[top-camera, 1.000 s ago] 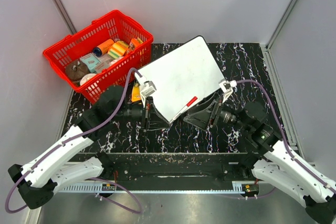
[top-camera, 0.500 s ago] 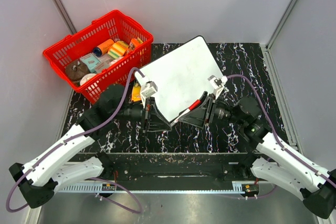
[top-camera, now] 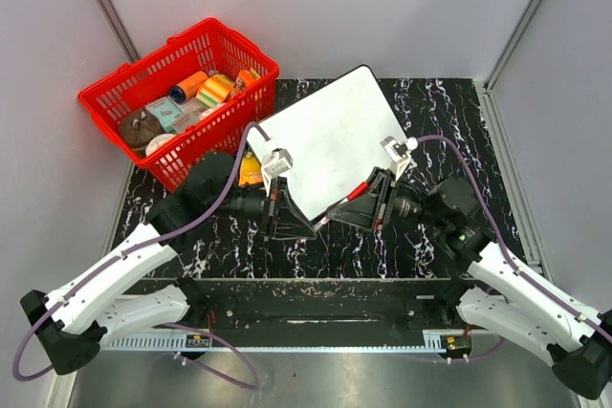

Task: Write a sentence on the whiteboard
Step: Pass from the left arm to the right, then pick up the whiteboard stand from the center of the board.

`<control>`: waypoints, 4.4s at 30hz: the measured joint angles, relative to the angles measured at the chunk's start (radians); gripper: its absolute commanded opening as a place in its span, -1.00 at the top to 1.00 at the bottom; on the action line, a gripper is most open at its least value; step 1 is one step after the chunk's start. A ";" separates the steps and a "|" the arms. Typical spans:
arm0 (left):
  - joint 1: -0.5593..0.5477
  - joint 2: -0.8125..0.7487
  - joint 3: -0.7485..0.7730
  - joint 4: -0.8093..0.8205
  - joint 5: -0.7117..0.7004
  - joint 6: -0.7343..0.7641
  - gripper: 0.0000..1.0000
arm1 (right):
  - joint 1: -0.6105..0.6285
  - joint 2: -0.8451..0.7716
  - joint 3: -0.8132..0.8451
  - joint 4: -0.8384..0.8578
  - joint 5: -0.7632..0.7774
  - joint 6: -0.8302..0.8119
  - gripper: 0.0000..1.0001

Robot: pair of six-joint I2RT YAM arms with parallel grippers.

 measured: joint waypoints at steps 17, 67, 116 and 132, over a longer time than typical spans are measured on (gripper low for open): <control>-0.010 0.002 0.000 -0.007 -0.007 -0.029 1.00 | 0.000 0.008 0.000 0.000 -0.001 -0.002 0.30; -0.037 -0.029 -0.021 0.026 -0.147 -0.048 -0.98 | 0.000 -0.042 -0.005 -0.113 0.044 -0.038 1.00; -0.005 -0.744 -0.694 -0.115 -0.758 -0.518 -0.98 | 0.000 -0.134 0.122 -0.669 0.545 -0.316 1.00; -0.005 -0.619 -0.688 -0.110 -0.826 -0.525 -0.98 | 0.000 0.019 0.043 -0.674 0.546 -0.399 1.00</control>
